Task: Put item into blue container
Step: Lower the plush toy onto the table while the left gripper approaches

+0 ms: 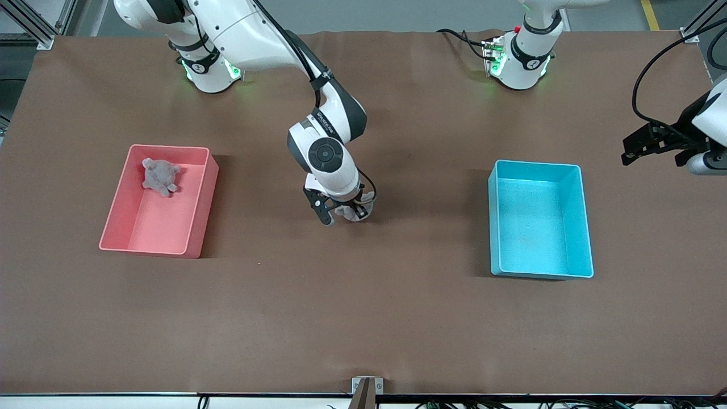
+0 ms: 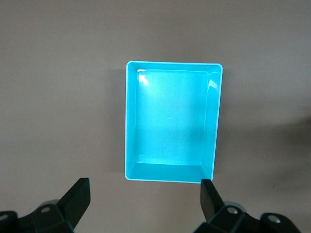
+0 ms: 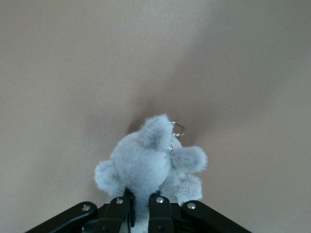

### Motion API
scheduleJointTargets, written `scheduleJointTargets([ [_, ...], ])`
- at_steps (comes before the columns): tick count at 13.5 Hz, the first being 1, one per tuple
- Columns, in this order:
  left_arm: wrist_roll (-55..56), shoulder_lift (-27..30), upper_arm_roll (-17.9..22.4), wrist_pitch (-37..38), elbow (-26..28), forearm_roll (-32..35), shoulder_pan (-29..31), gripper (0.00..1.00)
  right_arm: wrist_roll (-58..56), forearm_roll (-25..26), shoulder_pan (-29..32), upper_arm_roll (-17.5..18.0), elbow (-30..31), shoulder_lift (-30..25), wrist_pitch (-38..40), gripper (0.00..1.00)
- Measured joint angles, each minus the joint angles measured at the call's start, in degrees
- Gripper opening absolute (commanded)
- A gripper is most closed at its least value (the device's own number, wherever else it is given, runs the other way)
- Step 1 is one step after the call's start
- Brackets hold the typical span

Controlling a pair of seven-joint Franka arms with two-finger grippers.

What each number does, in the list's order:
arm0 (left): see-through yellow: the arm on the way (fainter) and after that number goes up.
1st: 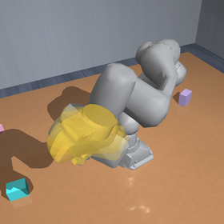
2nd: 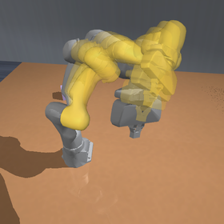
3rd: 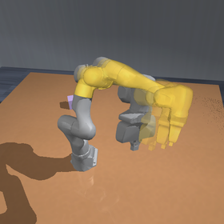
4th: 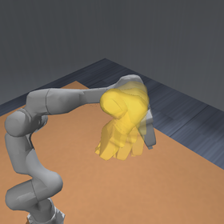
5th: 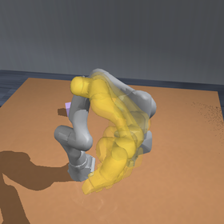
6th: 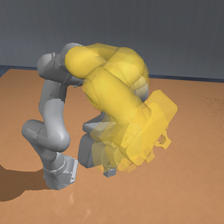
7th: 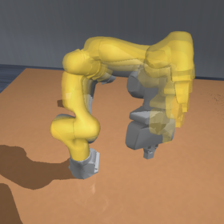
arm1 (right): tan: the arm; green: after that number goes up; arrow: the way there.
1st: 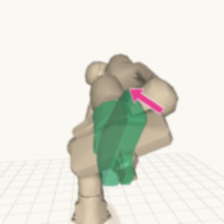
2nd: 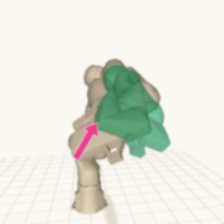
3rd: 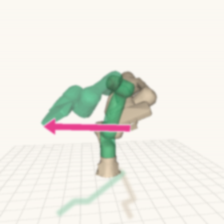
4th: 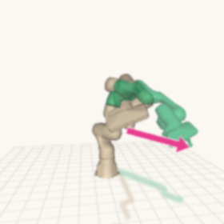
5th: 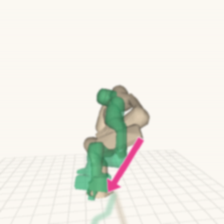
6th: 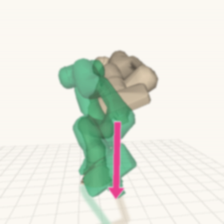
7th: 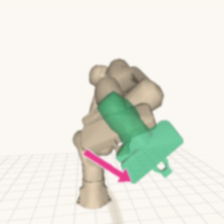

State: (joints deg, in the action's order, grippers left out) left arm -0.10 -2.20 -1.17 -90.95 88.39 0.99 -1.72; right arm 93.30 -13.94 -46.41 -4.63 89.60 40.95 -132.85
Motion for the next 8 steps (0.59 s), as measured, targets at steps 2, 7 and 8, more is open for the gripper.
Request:
scheduleJointTargets([
  [2, 0.0, -0.1, 0.0, 0.0, 0.0, 0.0, 0.0, 1.0, 0.5, 0.0, -0.1, 0.0, -0.1, 0.3, -0.2, 1.0],
  [7, 0.0, -1.1, -0.7, 1.8, 0.1, 0.0, -0.3, 1.0, 0.5, 0.0, 0.1, -0.9, -2.2, 0.3, 1.0, 1.0],
  [8, 0.0, -1.4, -1.1, 2.6, 0.1, 0.0, -0.6, 1.0, 0.3, 0.1, 0.5, -1.2, -3.5, 0.3, 3.2, 1.0],
])
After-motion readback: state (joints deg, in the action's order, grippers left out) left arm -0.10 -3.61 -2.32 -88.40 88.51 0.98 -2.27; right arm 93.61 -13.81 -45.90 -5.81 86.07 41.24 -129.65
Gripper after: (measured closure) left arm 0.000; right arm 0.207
